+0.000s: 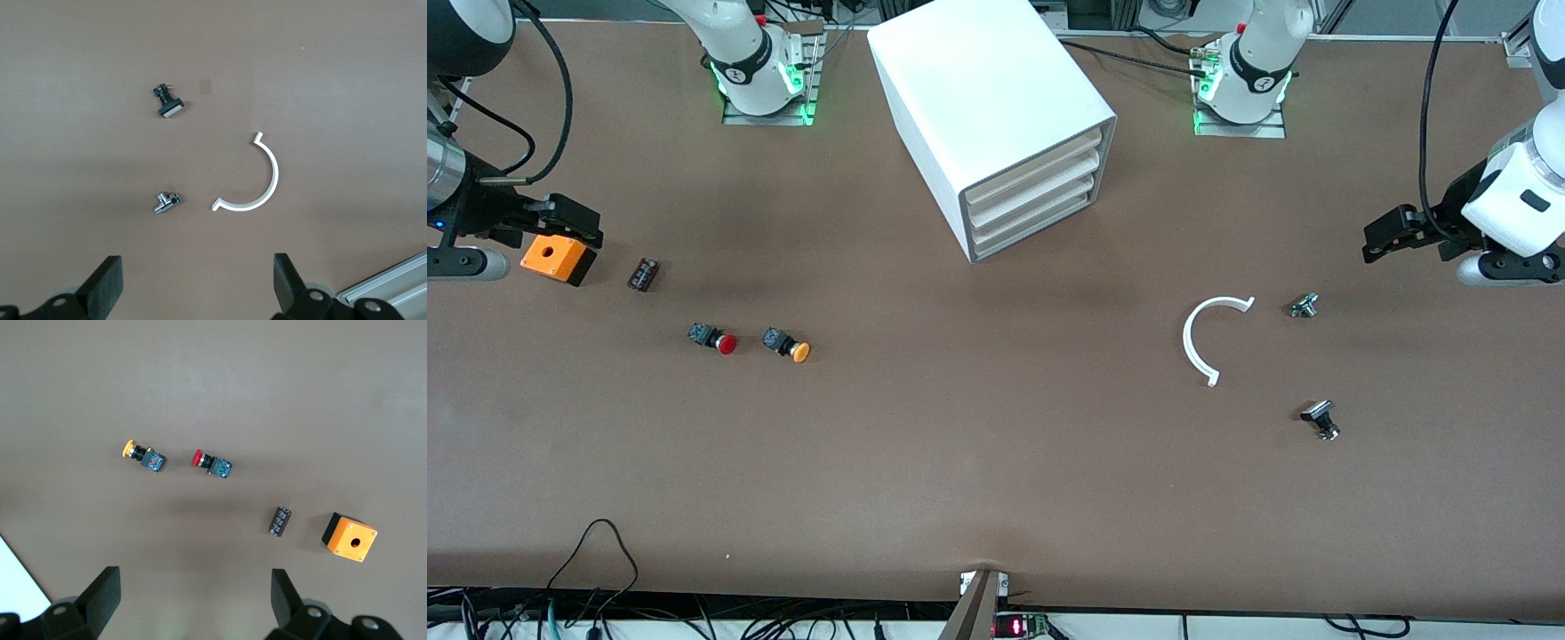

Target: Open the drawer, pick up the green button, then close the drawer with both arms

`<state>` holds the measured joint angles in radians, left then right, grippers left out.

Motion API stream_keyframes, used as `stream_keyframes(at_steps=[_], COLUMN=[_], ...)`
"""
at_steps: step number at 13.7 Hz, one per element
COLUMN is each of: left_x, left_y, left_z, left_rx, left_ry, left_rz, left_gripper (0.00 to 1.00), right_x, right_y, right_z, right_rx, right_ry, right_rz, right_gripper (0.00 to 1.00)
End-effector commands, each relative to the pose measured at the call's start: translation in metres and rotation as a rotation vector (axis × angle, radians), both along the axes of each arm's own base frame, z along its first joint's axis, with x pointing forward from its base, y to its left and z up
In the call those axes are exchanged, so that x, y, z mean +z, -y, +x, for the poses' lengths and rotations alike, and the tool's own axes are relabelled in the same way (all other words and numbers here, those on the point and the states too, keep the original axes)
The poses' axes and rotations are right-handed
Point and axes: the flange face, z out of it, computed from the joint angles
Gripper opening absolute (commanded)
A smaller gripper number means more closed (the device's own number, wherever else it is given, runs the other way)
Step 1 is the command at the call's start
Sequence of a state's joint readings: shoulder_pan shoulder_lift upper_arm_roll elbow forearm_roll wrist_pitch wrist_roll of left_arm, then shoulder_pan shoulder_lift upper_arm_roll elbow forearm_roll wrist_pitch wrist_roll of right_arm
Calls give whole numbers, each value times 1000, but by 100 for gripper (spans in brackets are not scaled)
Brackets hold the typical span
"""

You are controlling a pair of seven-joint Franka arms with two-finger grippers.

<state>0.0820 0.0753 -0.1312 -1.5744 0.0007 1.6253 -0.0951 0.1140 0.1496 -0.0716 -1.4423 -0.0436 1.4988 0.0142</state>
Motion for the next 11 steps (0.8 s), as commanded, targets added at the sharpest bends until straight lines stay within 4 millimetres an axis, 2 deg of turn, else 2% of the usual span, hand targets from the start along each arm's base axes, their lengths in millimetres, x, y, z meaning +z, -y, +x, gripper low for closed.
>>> stream_keyframes(at_steps=[1,11], left_x=[2,6], left_y=[-2,0], left_z=[2,6], left_rx=[-15,-3], left_ry=[9,17], left_rz=[19,8], left_gripper=[100,100], right_x=[4,3], right_y=[5,7], right_z=[-1,-1], right_rx=[-1,-22], right_ry=[3,1], right_rz=[15,15], right_gripper=[100,100])
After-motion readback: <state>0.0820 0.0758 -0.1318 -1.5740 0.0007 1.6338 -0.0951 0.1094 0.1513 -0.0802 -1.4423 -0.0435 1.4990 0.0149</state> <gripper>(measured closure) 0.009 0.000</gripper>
